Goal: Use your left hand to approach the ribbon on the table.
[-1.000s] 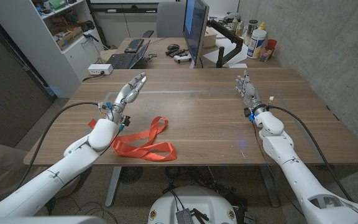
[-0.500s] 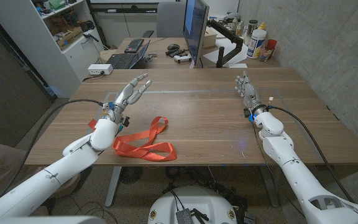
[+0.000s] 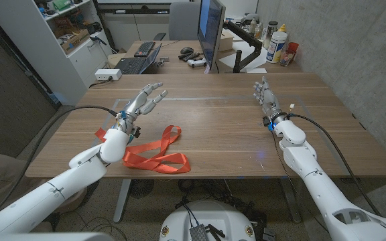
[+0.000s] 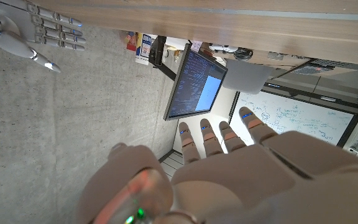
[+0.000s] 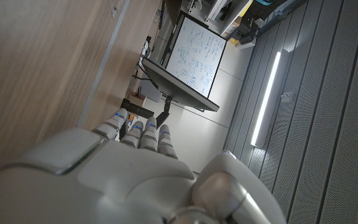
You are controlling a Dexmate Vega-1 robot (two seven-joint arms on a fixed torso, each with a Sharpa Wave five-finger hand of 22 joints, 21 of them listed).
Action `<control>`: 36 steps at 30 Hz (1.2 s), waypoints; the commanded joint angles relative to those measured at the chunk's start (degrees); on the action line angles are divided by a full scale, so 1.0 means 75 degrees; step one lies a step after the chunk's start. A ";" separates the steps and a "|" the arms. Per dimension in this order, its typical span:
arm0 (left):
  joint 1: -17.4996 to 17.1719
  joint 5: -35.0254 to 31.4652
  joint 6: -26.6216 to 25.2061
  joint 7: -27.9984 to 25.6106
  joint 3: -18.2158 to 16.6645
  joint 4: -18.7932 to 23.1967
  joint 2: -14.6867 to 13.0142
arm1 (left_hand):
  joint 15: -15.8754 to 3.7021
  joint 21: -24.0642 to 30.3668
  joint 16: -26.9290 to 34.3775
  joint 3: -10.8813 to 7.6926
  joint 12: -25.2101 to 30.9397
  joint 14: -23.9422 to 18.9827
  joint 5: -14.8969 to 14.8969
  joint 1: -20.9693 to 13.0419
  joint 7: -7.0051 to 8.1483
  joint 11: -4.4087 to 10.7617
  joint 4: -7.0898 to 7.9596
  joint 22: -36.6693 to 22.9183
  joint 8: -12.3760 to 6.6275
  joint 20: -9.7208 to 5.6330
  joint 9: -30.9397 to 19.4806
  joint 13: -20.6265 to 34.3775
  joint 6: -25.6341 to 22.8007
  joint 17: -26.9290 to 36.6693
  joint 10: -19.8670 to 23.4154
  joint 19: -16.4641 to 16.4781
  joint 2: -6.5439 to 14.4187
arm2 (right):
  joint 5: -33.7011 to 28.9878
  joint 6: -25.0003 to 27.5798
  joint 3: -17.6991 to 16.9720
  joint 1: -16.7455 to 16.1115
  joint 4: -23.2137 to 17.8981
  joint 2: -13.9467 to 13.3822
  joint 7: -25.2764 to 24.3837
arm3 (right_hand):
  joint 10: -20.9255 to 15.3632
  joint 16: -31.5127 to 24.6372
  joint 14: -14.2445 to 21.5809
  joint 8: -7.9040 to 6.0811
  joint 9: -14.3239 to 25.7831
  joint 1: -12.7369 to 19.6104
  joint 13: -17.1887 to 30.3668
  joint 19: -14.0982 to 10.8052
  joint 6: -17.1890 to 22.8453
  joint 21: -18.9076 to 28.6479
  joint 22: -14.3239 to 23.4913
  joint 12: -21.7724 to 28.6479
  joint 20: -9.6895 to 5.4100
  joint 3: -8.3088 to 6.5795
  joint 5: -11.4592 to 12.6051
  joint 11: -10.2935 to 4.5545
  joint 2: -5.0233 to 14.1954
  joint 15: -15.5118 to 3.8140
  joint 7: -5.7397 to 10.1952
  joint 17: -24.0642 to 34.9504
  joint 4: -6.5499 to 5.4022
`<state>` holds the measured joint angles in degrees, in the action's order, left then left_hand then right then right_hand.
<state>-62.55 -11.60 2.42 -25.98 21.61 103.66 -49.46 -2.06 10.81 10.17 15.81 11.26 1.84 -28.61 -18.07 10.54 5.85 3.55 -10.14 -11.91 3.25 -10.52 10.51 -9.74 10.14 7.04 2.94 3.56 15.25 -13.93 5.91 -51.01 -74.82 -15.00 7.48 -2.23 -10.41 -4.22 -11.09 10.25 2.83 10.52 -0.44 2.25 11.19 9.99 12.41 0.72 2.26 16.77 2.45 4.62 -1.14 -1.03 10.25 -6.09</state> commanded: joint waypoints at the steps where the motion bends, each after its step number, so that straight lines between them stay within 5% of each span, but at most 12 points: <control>1: -0.0148 -0.0202 -0.0288 0.0089 0.0126 0.0157 -0.0195 | -0.0255 0.0039 0.0046 0.0026 0.0051 0.0059 -0.0009 -0.0076 0.0044 0.0012 -0.0054 -0.0001 -0.0031 0.0077 -0.0014 0.0018 -0.0056 0.0007 0.0071 0.0016 0.0005 | -0.0026 -0.0011 0.0088 0.0210 0.0280 -0.0006 0.0060 | 0.0051 0.0006 -0.0054 0.0044 0.0043 0.0041 0.0029 0.0048 -0.0111 -0.0030 0.0044 -0.0004 0.0011 -0.0046 0.0038 -0.0025 0.0306 0.0001 -0.0006 0.0015 -0.0027; 36: -0.0755 -0.0744 0.0158 -0.0258 0.0066 0.0491 -0.0574 | -0.0229 0.0061 0.0061 -0.0027 0.0030 0.0089 -0.0029 -0.0288 0.0087 0.0020 -0.0155 0.0001 0.0068 0.0101 -0.0017 0.0021 0.0085 0.0005 0.0049 0.0082 0.0044 | 0.0013 -0.0052 0.0103 0.0252 0.0361 0.0016 0.0013 | 0.0117 0.0006 -0.0112 0.0048 0.0045 0.0033 0.0030 0.0090 -0.0166 -0.0025 0.0044 -0.0025 0.0002 -0.0060 0.0033 -0.0026 0.0309 -0.0004 -0.0012 0.0014 -0.0031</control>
<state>-66.51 -15.98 3.08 -27.71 22.53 105.57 -52.85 -1.76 11.04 10.39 15.49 11.26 2.12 -28.61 -19.50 11.17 5.94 2.76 -10.15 -11.41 3.58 -10.51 10.51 -9.30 10.14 7.14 3.25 4.08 15.10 -14.00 6.76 -49.39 -72.66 -14.94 7.61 -1.71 -10.41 -4.72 -10.80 10.25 2.83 10.52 0.08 1.32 11.19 9.99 12.41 0.61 2.27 16.77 2.37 4.62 -1.24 -1.13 10.25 -6.09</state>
